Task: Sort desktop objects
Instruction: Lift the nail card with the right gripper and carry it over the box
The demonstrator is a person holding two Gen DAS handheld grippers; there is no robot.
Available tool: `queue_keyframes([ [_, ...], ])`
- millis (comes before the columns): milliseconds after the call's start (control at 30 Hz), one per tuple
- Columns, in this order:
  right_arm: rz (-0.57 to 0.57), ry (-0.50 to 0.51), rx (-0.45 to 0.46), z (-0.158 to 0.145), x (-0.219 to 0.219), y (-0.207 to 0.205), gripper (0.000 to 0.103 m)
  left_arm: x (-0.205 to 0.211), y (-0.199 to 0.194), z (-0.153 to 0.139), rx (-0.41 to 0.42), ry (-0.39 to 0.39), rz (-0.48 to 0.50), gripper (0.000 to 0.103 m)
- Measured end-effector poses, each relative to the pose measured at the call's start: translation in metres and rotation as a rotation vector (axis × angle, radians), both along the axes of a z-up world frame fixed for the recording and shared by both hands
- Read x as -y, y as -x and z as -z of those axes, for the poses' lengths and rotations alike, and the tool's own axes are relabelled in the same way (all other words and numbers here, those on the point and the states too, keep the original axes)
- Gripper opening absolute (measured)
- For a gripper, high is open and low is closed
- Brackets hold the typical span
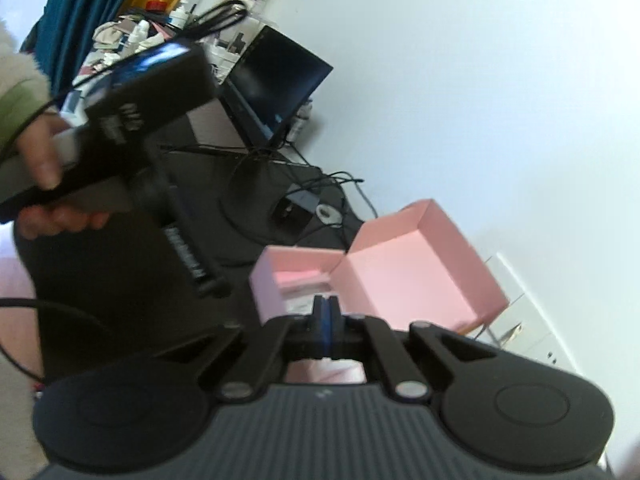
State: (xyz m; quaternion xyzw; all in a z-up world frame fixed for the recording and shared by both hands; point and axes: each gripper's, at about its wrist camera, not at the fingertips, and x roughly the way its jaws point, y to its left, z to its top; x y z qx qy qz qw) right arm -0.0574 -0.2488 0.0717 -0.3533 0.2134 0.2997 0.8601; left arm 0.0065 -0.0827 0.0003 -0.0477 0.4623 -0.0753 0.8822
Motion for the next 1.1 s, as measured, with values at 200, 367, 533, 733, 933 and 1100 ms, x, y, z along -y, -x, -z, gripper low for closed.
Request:
queue_keyframes([
  [200, 0.067, 0.09, -0.13, 0.023, 0.009, -0.013, 0.012, -0.004, 0.003, 0.006, -0.016, 0.017, -0.003, 0.096],
  [367, 0.274, 0.003, -0.304, 0.06, 0.026, 0.015, 0.063, 0.008, 0.004, 0.012, -0.024, 0.001, 0.033, 0.096],
  [533, 0.596, -0.146, -0.362, 0.098, 0.029, 0.032, 0.067, 0.018, 0.002, 0.01, -0.019, -0.008, 0.071, 0.096],
  [733, 0.804, -0.298, -0.338, 0.11, 0.038, 0.026, 0.067, 0.019, 0.001, 0.007, -0.01, -0.032, 0.083, 0.096],
  [933, 0.793, -0.382, -0.356, 0.113, 0.045, 0.028, 0.019, 0.015, 0.003, 0.007, -0.019, -0.034, 0.084, 0.096],
  [1100, 0.784, -0.404, -0.346, 0.107, 0.046, 0.028, 0.011, 0.012, 0.003, 0.007, -0.028, -0.024, 0.072, 0.096],
])
